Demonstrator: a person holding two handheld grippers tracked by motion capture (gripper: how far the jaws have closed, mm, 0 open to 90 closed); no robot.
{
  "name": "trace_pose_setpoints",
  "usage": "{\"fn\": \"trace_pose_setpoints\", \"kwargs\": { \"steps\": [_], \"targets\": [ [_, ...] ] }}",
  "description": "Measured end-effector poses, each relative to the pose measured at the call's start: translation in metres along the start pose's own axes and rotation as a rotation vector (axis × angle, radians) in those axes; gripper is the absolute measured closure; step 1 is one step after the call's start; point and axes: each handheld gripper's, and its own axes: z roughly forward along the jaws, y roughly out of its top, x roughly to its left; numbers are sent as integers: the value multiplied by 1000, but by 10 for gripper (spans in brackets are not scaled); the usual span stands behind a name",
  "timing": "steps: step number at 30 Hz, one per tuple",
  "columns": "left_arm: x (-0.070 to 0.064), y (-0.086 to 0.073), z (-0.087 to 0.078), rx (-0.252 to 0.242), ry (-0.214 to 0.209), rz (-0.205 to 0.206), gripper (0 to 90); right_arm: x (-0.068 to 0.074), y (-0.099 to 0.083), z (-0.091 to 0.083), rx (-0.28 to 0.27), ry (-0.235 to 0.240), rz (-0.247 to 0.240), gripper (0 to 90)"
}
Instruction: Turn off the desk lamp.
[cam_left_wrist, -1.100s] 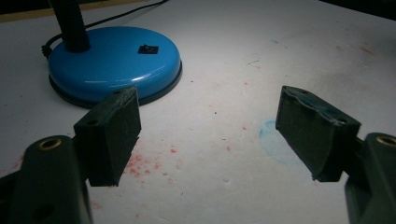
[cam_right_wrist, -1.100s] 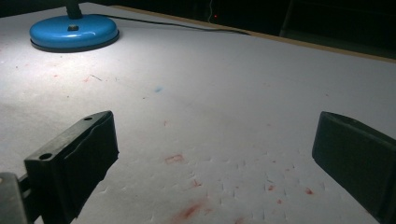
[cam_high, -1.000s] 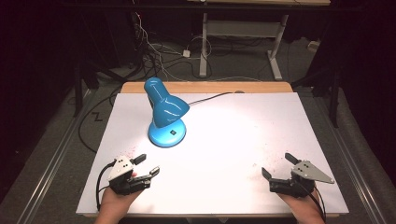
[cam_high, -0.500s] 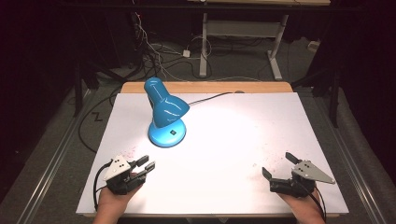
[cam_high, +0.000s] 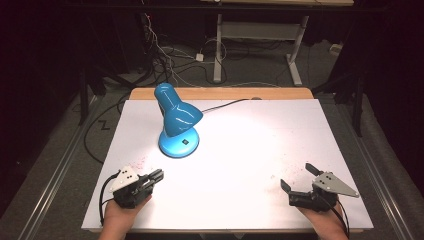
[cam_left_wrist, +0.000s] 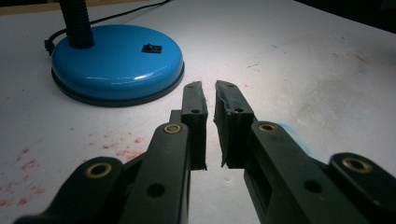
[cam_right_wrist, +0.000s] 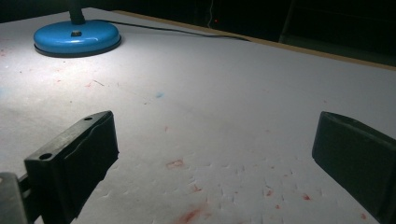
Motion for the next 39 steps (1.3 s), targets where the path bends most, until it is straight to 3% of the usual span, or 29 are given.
{"fn": "trace_pose_setpoints", "kwargs": {
  "steps": [6,11,16,18,21,27,33,36,39],
  "targets": [
    [0,0,2,17,-3,0,878,0,0,0,0,0,-3,9],
    [-1,0,3,41,-4,8,879,0,0,0,-1,-2,-2,9],
    [2,-2,5,40,-29,-22,878,1,0,0,-2,0,-7,9],
    [3,-4,5,35,-19,-13,877,1,1,0,-2,1,-8,9],
    [7,-4,7,29,-18,-33,878,1,0,0,-2,1,-8,9],
    [9,6,12,12,16,-45,877,1,0,-1,-4,-1,-3,9],
    [13,17,25,41,-18,-80,877,1,0,0,-1,4,-1,9],
    [14,22,33,52,-21,-66,878,1,0,0,-1,4,-5,9],
    [16,26,40,44,-28,-77,878,1,0,-1,-5,4,-5,9]
  ]
}}
